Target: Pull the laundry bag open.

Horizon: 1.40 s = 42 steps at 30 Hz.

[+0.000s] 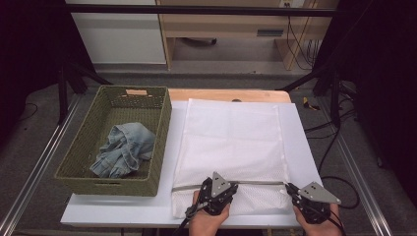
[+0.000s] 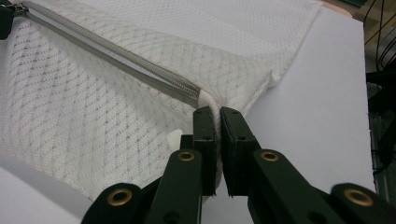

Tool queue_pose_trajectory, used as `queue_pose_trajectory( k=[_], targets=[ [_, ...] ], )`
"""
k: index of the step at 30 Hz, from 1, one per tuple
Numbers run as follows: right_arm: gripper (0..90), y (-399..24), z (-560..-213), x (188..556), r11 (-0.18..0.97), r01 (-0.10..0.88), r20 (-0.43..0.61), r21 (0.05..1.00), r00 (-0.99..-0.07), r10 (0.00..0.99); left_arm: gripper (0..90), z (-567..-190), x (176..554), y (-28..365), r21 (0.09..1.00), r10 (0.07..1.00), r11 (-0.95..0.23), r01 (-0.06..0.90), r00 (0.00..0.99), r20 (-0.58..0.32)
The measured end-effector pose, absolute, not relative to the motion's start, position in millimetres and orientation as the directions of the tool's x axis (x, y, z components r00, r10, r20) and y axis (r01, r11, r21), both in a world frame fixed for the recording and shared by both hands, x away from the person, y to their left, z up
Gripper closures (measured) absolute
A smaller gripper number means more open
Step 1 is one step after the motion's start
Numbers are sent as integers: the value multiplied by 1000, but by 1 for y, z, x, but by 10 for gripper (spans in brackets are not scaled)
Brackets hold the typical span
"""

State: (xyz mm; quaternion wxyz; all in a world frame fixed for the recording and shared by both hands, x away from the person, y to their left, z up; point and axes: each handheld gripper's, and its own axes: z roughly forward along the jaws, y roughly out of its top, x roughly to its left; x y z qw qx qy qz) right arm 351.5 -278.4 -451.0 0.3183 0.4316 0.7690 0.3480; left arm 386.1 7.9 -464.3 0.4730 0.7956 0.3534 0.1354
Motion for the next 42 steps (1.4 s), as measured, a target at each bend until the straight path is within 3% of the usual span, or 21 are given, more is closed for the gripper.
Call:
queue_pose_trajectory(
  k=[42],
  targets=[
    [856,-279,-452,353,401,427,-223,811,-408,885,866,-461,389,39,837,734,-280,469,667,-128]
  ],
)
